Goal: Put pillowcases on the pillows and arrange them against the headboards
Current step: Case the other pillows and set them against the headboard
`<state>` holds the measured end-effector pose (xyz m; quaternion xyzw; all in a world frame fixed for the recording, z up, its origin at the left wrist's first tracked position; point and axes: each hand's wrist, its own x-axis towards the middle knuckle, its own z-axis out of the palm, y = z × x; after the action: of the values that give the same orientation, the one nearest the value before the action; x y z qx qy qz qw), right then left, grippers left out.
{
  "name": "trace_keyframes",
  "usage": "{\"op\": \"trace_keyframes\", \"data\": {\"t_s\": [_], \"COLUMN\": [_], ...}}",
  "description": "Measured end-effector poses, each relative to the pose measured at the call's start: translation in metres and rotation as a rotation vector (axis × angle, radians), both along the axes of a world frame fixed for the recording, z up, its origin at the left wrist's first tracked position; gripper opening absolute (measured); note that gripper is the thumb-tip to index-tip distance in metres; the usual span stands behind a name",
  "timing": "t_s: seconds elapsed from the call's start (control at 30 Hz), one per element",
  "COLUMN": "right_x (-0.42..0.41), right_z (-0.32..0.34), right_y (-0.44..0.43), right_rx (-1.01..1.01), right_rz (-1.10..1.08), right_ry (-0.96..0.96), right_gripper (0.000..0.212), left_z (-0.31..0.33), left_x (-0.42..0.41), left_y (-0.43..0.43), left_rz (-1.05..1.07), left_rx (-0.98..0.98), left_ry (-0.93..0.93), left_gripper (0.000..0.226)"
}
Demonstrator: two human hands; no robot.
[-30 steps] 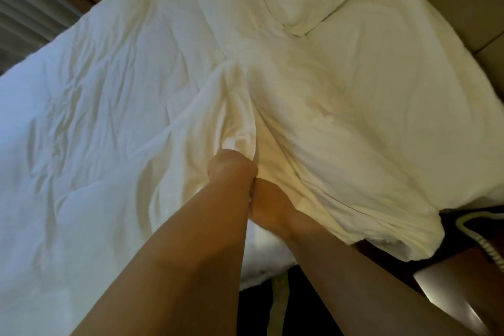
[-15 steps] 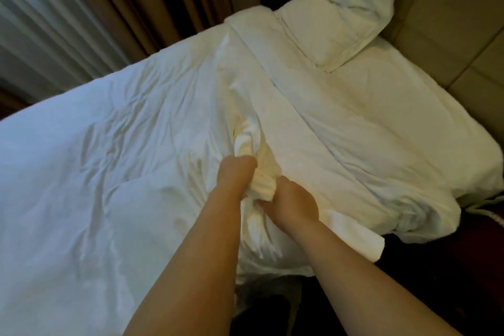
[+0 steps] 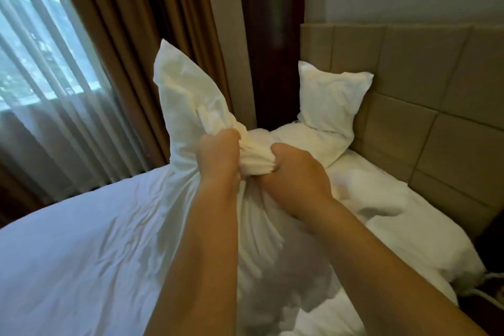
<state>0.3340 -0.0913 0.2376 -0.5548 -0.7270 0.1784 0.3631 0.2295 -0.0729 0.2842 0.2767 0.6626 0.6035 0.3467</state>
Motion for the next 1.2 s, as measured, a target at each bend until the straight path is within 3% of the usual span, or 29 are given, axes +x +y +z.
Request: {"op": "trace_keyframes", "data": {"t_s": [0.1, 0.2, 0.3, 0.37, 0.47, 0.6, 0.97, 1.2], "right_x": [0.024, 0.061, 0.108, 0.140, 0.188, 0.243, 0.342, 0.383], "right_z": [0.036, 0.063, 0.084, 0.093, 0.094, 0.086, 0.033, 0.045], "right_y": [-0.001, -0.001, -0.001, 0.000, 0.000, 0.005, 0.081, 0.184], "right_rx": [0.144, 0.247, 0.320, 0.353, 0.456, 0.561, 0.645, 0.656], "right_rz": [-0.026, -0.077, -0.173, -0.245, -0.319, -0.384, -0.464, -0.370], "right_ry": [-0.023, -0.073, -0.136, -0.124, -0.133, -0.152, -0.195, -0.380], "right_gripper": [0.024, 0.019, 0.027, 0.033, 0.027, 0.024, 0.022, 0.026], "left_z": [0.030, 0.054, 0.075, 0.083, 0.089, 0.086, 0.040, 0.023], "left_x": [0.020, 0.056, 0.104, 0.138, 0.187, 0.245, 0.338, 0.374], "left_y": [-0.005, -0.008, -0.006, -0.001, 0.004, 0.013, 0.100, 0.220], "left_rz": [-0.015, -0.063, -0.113, -0.169, -0.254, -0.346, -0.448, -0.456], "left_rx": [0.168, 0.303, 0.364, 0.386, 0.427, 0.444, 0.365, 0.322], "left_ry": [-0.046, -0.108, -0.144, -0.168, -0.194, -0.187, -0.257, -0.479], "left_gripper": [0.008, 0.020, 0.010, 0.019, 0.013, 0.025, 0.016, 0.029]}}
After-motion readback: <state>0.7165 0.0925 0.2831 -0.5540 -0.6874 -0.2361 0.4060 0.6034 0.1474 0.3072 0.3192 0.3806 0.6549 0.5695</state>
